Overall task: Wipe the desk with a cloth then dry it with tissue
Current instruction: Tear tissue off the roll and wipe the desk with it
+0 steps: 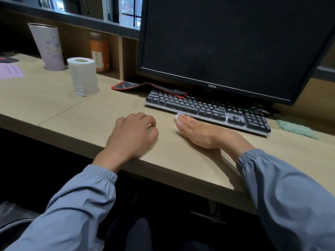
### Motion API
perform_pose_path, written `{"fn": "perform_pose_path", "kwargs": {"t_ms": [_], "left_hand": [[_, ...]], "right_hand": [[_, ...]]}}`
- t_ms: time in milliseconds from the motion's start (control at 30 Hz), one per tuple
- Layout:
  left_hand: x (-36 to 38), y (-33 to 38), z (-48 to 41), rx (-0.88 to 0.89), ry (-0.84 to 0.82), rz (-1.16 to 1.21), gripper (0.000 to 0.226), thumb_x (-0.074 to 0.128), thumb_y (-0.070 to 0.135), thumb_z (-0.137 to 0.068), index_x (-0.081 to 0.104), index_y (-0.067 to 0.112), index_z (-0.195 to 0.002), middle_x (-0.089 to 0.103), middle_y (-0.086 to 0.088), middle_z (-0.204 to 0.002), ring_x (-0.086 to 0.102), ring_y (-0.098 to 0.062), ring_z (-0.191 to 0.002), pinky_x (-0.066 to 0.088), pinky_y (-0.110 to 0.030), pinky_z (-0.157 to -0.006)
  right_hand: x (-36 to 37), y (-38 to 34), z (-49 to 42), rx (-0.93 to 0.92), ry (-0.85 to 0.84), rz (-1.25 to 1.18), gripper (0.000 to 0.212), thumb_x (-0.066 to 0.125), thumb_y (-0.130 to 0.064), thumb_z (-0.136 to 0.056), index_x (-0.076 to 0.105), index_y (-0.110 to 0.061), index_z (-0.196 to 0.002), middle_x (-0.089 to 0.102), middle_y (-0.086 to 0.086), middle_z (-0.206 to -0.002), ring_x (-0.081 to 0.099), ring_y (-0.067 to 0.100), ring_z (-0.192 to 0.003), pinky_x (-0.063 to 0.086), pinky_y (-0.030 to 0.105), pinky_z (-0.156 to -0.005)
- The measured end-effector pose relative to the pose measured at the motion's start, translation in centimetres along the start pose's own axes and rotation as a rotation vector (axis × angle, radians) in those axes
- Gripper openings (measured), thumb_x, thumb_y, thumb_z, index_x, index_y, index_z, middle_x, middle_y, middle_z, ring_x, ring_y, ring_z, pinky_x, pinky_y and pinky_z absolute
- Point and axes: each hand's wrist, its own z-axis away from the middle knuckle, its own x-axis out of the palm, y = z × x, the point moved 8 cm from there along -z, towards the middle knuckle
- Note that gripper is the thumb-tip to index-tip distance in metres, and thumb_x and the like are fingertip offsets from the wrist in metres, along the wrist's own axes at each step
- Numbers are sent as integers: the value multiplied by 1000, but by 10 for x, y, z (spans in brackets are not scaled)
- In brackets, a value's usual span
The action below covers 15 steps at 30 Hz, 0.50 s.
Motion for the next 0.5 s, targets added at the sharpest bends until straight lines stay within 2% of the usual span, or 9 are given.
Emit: {"fn": "perform_pose_path", "kwargs": {"t_ms": [200, 400, 500], "left_hand": [[0, 0, 0, 4, -3, 0, 33, 41, 43, -102, 63, 32, -124, 61, 9, -133, 53, -16, -121, 35, -44, -104], [-1, -1, 0, -1, 8, 8, 32, 42, 42, -101, 64, 31, -122, 62, 9, -130, 53, -17, -118, 35, -44, -104], [-1, 0, 0, -10, 13, 15, 31, 43, 41, -101, 64, 32, -120, 62, 9, -130, 53, -17, -118, 35, -45, -105]], "right_hand": [[-1, 15, 15, 16, 10, -16, 66, 8, -63, -105, -5, -35, -163, -12, -21, -168, -13, -4, -151, -7, 22, -117], [-1, 2, 24, 13, 20, -21, 63, 8, -56, -108, -5, -30, -164, -14, -16, -170, -14, 1, -153, -8, 20, -114], [-4, -8, 39, -15, 3, -48, 61, 10, -51, -111, -4, -26, -165, -13, -16, -170, -15, -5, -149, -7, 18, -111]]}}
